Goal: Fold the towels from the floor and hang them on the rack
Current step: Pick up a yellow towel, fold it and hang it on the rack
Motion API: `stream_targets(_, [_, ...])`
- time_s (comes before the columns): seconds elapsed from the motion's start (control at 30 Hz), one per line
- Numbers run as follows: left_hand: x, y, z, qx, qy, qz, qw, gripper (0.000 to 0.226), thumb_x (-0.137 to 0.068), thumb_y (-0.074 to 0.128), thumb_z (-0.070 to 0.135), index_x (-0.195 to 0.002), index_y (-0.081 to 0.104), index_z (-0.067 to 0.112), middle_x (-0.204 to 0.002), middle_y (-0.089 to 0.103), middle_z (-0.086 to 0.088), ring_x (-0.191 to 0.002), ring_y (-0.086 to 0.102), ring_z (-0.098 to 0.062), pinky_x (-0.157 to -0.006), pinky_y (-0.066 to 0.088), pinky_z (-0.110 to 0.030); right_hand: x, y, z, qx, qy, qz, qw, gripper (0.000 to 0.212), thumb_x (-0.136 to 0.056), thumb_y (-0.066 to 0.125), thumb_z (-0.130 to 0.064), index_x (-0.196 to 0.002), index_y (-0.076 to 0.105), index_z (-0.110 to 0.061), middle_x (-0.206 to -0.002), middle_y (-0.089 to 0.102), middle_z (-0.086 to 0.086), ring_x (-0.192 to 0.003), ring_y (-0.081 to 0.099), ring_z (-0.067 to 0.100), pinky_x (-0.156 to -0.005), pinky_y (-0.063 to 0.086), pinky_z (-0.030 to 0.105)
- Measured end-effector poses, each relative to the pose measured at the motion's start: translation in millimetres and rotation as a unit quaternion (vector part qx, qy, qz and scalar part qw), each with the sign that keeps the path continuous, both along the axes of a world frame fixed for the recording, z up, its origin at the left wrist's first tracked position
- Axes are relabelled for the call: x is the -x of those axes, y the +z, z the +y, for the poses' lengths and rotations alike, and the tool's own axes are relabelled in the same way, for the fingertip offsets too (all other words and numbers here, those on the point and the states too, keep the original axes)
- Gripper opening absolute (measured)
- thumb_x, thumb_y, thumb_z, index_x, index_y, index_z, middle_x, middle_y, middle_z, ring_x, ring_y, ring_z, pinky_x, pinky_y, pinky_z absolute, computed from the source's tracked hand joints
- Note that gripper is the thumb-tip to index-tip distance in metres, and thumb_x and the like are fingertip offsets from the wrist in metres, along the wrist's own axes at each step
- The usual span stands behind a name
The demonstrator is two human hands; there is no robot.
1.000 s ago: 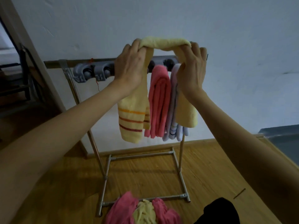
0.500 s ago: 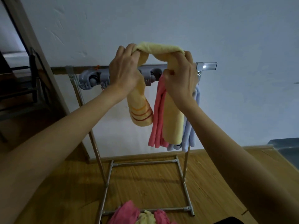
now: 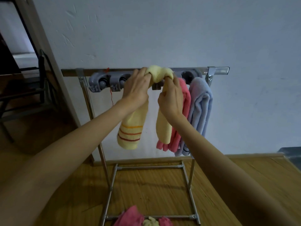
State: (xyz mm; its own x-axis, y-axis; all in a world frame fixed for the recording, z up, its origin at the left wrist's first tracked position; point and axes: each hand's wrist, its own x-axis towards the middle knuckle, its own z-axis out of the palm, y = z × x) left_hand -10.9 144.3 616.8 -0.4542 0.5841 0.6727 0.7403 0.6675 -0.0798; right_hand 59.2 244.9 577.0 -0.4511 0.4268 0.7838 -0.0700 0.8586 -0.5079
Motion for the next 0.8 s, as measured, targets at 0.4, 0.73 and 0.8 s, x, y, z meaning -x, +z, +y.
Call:
stream_targets(0.4, [1,-61,0,0.042,-0.002,-0.013,0.999,0.066,-0.081,0.056,-0.005,-0.142,0.038,0.014,-0.137,0.044,-0.008,-0.109,0.044,-0.028,-0.07,0.042,-0.031,-6,-73,24,-0.058,-0.002,-0.07,0.996,0.045,-0.089,0.046,0.004,-0.133,0.052,-0.003,-0.138,0.05,0.013,-0.11,0.057,0.024,-0.079,0.047,0.022])
stream_targets(0.73, [9,-69,-14,-0.016,-0.123,0.016,0.992,0.046,-0.082,0.051,0.001,-0.126,0.055,0.011,-0.129,0.051,-0.013,-0.105,0.052,-0.032,-0.07,0.049,-0.038,-1,-87,32,-0.173,0.007,-0.116,0.978,0.055,-0.069,0.05,0.02,-0.119,0.063,0.002,-0.098,0.067,0.019,-0.072,0.062,0.033,-0.061,0.044,0.031])
stream_targets(0.8, [9,-78,-17,-0.032,-0.158,0.025,0.987,0.04,-0.083,0.046,0.005,-0.121,0.059,0.01,-0.123,0.053,-0.016,-0.099,0.055,-0.032,-0.065,0.051,-0.037,-3,-92,32,-0.162,0.024,-0.115,0.98,0.055,-0.072,0.048,0.016,-0.123,0.062,-0.001,-0.095,0.066,0.018,-0.07,0.06,0.032,-0.061,0.039,0.027])
